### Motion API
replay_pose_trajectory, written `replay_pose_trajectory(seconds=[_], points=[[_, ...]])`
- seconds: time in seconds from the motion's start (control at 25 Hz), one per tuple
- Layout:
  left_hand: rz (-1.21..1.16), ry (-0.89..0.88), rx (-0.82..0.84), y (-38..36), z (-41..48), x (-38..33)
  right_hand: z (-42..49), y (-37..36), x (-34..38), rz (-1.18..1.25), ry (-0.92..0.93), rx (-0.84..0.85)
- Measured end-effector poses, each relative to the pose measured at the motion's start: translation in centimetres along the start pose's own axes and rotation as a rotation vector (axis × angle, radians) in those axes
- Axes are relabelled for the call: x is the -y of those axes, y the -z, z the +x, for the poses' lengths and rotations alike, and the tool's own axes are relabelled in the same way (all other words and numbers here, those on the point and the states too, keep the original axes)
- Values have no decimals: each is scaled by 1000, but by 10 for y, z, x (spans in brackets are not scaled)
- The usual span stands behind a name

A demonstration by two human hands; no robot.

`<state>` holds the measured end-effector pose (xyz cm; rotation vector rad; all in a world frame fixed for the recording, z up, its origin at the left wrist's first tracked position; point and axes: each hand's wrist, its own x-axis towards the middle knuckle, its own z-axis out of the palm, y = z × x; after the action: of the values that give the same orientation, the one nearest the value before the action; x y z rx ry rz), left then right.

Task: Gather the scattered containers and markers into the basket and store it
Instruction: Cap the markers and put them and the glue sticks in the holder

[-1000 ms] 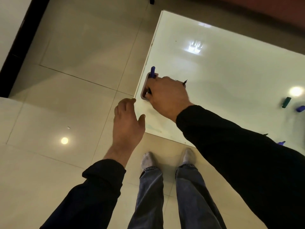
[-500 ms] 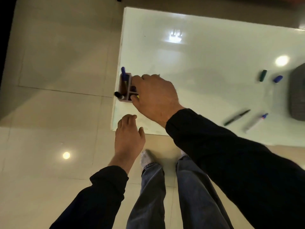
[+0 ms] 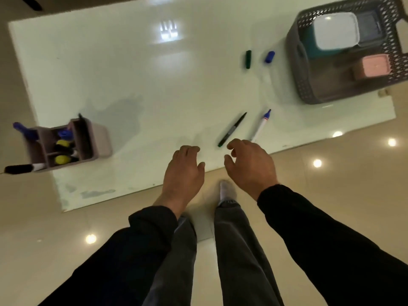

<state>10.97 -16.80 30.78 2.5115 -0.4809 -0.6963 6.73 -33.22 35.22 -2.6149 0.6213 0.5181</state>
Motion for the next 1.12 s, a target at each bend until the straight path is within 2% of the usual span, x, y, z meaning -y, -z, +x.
replay_pose_trajectory(seconds=[0.12, 0.28, 0.52, 0.68, 0.8, 0.92, 1.12], points=[[33, -14, 7, -18, 28, -34, 12, 10, -47, 79, -102, -16], [67, 50, 12, -38, 66, -67, 30, 16, -93, 143, -143, -12], [138, 128, -8, -47, 97, -79, 67, 27, -109, 241, -77, -24], [46, 139, -151, -32, 114, -89, 116, 45, -94, 314, 42, -75], [10, 161, -243, -14, 128, -96, 177, 61, -75, 226, 129, -118], [-27, 204, -299, -3, 134, -94, 232, 71, -63, 68, 118, -113], [-69, 226, -333, 1, 122, -87, 260, 65, -59, -81, 137, -18]])
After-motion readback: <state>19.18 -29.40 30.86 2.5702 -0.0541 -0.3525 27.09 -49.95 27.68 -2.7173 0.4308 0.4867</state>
